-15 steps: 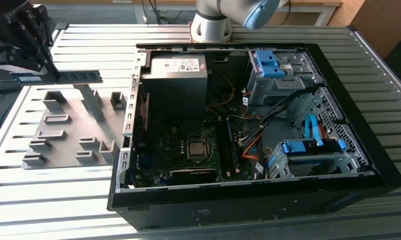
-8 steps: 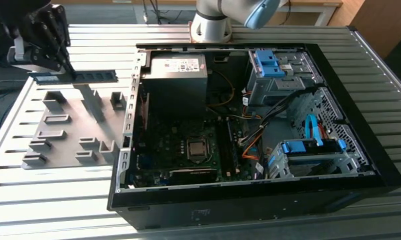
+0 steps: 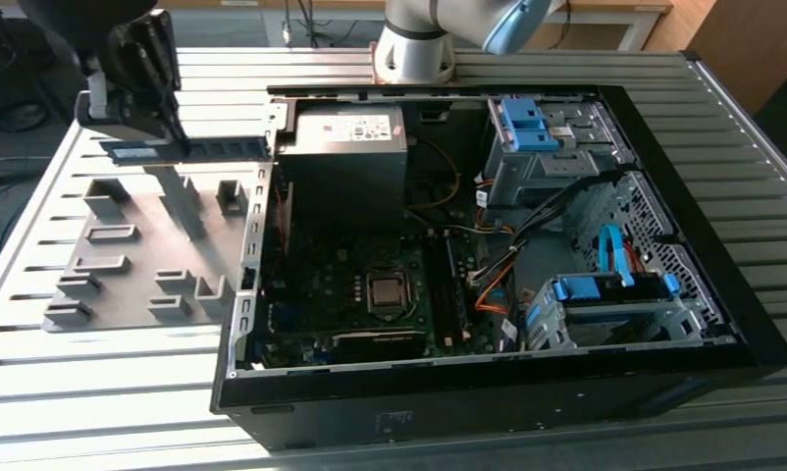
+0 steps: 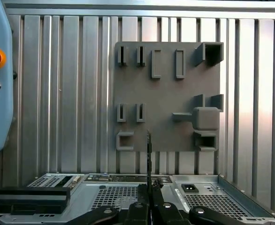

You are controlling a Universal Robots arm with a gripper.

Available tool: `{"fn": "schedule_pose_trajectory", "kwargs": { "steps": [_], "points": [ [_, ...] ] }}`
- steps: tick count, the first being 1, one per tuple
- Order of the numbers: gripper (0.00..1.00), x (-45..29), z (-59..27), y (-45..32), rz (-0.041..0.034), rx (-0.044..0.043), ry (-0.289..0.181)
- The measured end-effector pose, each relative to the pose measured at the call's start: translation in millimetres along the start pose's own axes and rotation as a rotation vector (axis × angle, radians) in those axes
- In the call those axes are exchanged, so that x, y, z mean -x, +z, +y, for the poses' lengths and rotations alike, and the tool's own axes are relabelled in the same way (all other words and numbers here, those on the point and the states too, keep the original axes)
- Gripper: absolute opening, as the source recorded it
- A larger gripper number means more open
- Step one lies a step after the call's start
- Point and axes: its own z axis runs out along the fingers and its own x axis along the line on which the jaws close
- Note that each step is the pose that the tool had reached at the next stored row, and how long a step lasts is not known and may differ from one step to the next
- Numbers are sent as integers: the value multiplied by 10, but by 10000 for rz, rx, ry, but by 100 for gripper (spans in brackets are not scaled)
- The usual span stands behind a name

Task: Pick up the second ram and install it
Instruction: 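Pick up the second ram and move it above second insertion slot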

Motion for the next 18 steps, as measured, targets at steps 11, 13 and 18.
{"fn": "schedule_pose_trajectory", "kwargs": {
  "steps": [11, 13, 18],
  "points": [
    [14, 3, -493, 11, -1, -1, 0],
    [14, 4, -588, 13, -1, 0, -2],
    [14, 6, -812, 19, -1, 0, 0]
  ]
}}
